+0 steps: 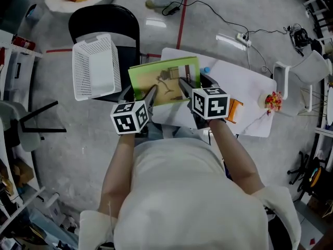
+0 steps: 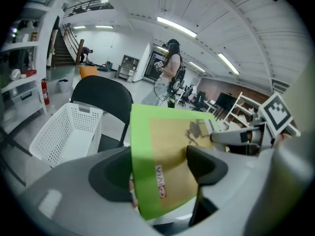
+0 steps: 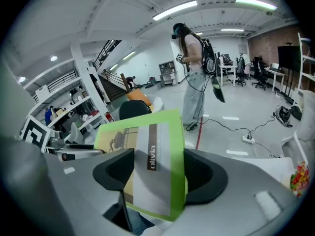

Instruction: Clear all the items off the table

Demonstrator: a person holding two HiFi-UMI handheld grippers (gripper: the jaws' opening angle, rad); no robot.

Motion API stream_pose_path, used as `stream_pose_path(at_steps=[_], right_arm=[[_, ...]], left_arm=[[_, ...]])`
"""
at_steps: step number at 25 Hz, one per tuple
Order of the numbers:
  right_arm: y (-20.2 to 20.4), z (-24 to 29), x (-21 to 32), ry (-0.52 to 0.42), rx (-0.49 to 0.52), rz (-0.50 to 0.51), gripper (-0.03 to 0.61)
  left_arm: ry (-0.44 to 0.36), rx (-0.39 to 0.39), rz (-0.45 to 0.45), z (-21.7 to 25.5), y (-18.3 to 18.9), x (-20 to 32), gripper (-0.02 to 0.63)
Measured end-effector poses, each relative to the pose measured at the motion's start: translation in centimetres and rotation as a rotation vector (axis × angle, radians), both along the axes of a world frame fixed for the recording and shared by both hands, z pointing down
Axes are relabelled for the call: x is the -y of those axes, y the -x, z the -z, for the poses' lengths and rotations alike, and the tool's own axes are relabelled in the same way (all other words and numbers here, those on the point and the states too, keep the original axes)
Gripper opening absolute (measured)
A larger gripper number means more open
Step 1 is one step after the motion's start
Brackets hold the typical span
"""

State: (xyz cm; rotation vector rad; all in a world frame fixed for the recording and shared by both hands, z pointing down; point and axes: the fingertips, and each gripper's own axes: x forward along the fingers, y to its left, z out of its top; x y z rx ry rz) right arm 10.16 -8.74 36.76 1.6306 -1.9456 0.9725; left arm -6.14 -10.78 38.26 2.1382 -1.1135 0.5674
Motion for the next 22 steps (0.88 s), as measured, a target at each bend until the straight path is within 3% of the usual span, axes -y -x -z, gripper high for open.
stream_pose_path(at_steps=[22], right_arm=[[17.9,-0.8,8.3,0.027,0.02,0.175,0.302]], left_arm=[[0.025,0.023,0.178,-0.5,18.1,5.5,0.342]])
